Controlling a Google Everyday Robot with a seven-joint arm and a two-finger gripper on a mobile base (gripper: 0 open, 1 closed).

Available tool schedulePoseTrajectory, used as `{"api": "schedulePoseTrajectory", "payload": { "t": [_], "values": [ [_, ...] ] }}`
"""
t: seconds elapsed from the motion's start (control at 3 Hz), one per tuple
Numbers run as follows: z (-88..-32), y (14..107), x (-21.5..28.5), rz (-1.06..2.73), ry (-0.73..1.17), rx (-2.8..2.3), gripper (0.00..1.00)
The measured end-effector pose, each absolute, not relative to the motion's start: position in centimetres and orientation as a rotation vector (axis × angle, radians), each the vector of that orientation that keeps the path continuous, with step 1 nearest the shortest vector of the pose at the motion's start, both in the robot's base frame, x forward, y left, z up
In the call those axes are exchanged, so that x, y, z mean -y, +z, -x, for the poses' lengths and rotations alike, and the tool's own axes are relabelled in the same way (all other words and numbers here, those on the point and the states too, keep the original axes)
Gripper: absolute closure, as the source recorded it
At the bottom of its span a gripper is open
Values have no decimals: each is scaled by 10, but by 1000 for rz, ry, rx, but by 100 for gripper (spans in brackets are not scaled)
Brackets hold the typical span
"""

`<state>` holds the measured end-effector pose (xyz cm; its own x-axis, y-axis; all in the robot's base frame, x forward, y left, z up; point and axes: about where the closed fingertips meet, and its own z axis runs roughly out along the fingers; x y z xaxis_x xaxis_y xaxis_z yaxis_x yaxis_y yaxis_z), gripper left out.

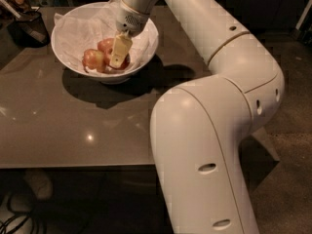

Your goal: Pick apple from white bowl

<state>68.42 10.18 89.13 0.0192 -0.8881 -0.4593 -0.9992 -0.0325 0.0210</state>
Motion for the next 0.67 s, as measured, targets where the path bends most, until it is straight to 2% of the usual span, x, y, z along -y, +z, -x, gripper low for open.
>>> {"api": "schedulePoseTrajectory", "payload": {
  "t": [0.67],
  "values": [
    [-681,903,-102,1973,525,-1906,100]
  ]
}}
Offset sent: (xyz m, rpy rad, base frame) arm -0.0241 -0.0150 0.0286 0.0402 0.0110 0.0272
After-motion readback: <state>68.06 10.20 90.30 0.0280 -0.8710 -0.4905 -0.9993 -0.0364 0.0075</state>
